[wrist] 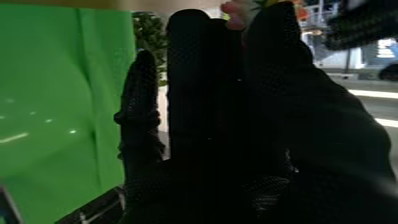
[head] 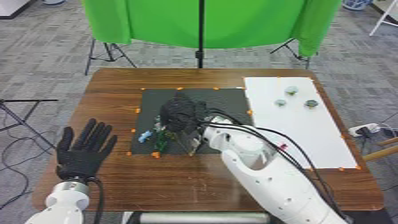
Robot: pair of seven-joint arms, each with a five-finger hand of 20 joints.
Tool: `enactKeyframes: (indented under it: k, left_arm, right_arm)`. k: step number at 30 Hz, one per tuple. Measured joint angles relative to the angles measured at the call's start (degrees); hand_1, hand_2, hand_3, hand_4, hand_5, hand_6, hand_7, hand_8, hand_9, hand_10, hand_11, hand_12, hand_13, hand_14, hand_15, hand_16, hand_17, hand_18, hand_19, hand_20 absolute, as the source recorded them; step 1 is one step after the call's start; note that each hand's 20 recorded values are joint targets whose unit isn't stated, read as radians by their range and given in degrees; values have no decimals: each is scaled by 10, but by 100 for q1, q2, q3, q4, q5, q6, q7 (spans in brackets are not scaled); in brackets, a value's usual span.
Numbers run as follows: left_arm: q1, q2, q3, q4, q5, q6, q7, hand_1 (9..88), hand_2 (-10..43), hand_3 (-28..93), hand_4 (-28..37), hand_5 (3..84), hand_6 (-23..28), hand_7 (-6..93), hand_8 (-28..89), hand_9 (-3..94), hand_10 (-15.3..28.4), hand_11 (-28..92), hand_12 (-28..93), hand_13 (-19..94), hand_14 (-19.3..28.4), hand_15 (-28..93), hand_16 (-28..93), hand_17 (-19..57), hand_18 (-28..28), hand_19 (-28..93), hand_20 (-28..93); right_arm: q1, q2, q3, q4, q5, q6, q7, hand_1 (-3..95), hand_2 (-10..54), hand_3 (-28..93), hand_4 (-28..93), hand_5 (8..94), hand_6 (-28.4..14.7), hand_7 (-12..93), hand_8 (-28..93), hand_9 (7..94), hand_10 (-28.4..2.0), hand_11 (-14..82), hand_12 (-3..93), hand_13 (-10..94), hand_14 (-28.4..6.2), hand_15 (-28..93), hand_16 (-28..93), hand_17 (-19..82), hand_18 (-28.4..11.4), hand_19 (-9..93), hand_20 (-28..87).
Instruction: Arrange flowers
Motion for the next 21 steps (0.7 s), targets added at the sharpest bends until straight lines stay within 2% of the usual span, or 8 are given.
enactKeyframes:
  k: [11,21]
  left_arm:
    - [0,8,2,0,-2,0,0,255,121,678,-283,449,83,115,-100,397,142,176,96,320,129,213,-24,-60,134,342,129]
    - [8,7,-5,1,-27,-3,-2,255,121,678,-283,448,84,115,-99,395,141,174,96,318,127,212,-24,-59,134,341,127]
  right_arm:
    - [-77,-107,90,288,-300,38,146,616,-94,593,-283,774,37,209,-18,729,-64,66,217,644,-45,365,448,246,-162,674,432]
    - [-209,-37,77,214,-367,-22,438,612,-95,600,-283,714,36,201,-39,674,-68,120,154,633,-44,365,442,243,-165,680,416]
